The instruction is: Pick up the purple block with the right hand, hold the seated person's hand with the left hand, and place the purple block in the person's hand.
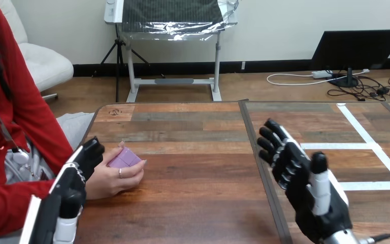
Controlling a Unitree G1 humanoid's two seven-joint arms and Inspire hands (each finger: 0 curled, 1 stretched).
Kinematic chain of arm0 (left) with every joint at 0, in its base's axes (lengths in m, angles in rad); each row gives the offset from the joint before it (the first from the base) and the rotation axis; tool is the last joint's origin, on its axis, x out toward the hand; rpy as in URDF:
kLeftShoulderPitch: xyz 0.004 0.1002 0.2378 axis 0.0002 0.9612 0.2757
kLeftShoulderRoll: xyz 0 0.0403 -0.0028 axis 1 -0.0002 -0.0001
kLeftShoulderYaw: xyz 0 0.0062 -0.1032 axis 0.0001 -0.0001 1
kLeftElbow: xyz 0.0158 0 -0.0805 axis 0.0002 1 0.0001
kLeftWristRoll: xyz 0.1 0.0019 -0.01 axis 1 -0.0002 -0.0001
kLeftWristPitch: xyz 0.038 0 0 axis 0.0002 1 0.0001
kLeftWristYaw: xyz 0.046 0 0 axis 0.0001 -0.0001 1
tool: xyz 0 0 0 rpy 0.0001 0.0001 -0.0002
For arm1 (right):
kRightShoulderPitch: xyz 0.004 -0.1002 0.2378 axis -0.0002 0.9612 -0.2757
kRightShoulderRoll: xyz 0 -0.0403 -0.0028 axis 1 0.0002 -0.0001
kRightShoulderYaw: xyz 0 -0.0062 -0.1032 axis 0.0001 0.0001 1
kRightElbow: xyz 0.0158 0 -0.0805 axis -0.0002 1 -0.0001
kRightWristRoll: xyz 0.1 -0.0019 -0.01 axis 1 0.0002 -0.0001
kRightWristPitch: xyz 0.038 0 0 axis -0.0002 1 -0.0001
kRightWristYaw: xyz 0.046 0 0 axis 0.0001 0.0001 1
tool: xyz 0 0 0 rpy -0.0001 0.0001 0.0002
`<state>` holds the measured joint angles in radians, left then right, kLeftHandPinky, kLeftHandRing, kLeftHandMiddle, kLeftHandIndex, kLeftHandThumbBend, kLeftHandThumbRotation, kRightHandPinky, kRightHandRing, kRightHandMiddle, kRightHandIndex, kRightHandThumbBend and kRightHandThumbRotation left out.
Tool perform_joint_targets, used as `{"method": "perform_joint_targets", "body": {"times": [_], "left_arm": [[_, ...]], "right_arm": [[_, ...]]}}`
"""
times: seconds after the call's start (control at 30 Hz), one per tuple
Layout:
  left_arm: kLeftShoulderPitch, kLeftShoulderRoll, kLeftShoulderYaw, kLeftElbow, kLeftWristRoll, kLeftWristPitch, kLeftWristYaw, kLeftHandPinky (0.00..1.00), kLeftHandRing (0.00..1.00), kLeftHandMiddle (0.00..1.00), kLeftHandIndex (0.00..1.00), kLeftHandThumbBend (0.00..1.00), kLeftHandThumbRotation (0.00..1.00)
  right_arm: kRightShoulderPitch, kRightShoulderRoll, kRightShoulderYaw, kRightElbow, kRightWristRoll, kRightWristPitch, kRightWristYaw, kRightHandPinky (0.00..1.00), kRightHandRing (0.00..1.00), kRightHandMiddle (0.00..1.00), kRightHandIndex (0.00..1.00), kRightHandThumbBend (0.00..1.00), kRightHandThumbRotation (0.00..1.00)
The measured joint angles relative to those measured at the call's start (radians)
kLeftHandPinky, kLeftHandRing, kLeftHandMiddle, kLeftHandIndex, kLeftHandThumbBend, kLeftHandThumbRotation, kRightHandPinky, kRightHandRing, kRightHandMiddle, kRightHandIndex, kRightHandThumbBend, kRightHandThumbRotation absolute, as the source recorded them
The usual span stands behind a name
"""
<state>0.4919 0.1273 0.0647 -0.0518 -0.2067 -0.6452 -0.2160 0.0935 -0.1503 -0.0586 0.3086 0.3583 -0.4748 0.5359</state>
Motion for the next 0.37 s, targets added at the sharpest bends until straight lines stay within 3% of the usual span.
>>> {"method": "perform_joint_targets", "body": {"times": [0.37], "left_arm": [[0.002, 0.000, -0.014, -0.022, -0.069, -0.030, -0.035, 0.94, 0.90, 0.88, 0.88, 0.85, 0.98]], "right_arm": [[0.042, 0.031, 0.001, -0.092, 0.017, -0.024, 0.000, 1.00, 0.98, 0.98, 0.96, 1.00, 1.00]]}}
